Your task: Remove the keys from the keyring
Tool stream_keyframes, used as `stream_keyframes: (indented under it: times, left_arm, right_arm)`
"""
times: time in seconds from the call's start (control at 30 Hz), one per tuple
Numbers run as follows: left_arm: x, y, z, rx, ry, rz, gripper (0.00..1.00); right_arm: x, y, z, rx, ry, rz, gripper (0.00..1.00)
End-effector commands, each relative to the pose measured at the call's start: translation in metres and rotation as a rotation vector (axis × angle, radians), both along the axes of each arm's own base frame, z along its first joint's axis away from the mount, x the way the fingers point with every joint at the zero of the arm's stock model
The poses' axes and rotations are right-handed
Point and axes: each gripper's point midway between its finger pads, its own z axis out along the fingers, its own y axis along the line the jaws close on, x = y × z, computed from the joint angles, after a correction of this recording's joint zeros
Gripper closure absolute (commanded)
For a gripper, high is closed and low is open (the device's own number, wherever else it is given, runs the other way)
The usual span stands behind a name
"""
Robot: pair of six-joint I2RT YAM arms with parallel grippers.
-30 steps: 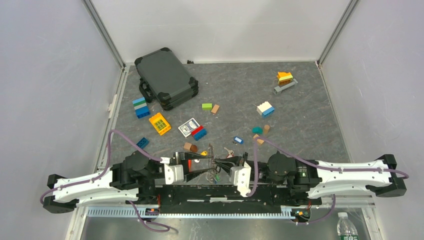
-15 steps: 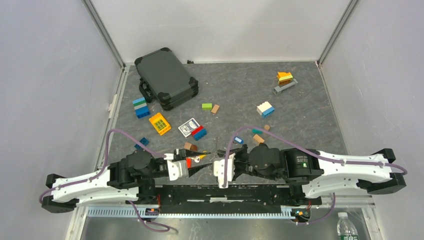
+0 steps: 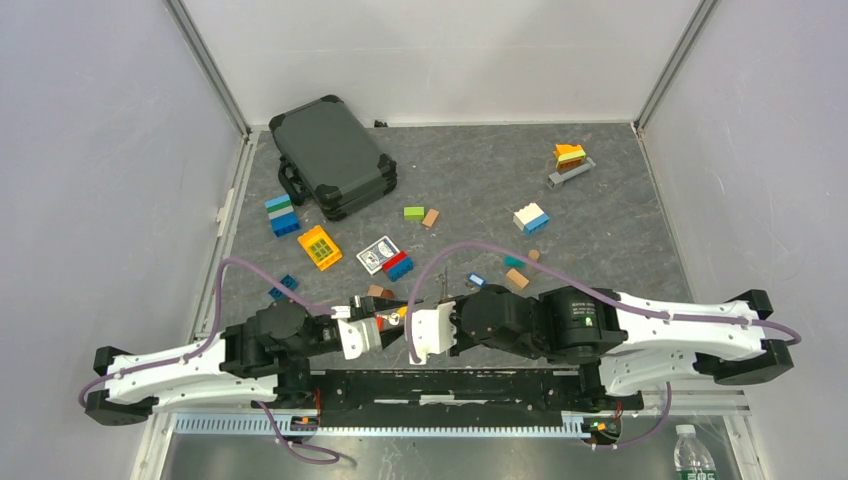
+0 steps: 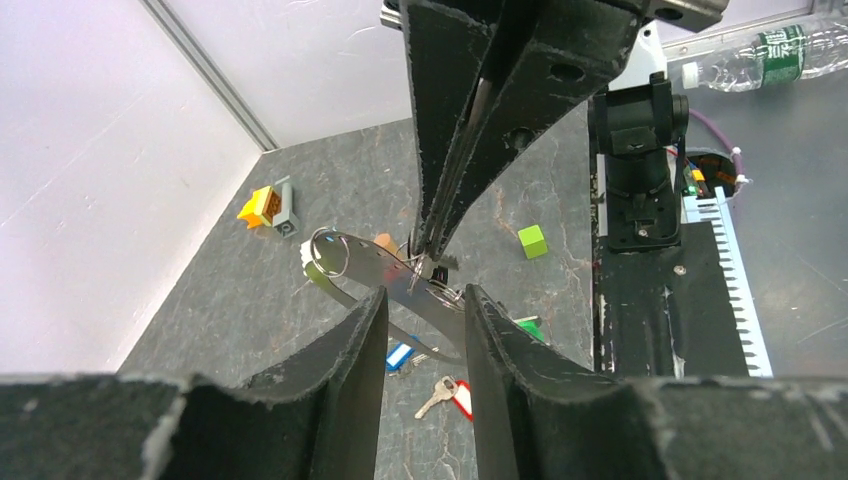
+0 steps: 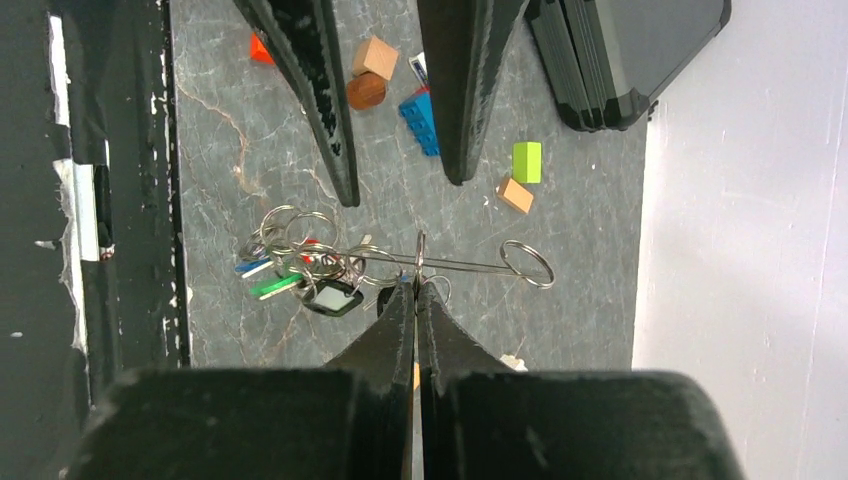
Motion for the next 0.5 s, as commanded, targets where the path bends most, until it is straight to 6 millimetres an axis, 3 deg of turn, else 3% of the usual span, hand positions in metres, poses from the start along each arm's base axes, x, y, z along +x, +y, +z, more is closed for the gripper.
stream_keyframes:
  times: [0.0, 0.3, 0.47]
  left_arm:
    - [0.004, 0.000, 0.008, -0.051, -0.053, 0.017, 0.60]
    - [0.002, 0.004, -0.015, -0.084, -0.019, 0.020, 0.60]
    - [-0.001, 0.004, -0.020, -0.098, -0.019, -0.002, 0.59]
  right_arm:
    - [0.003, -0.006, 0.010, -0.033, 0.022, -0.069, 1.00]
    - [-0.003, -0.029, -0.041, -0.281, 0.160, -0.137, 1.00]
    - [-0.002, -0.022, -0.033, -0.268, 0.181, -0.130, 1.00]
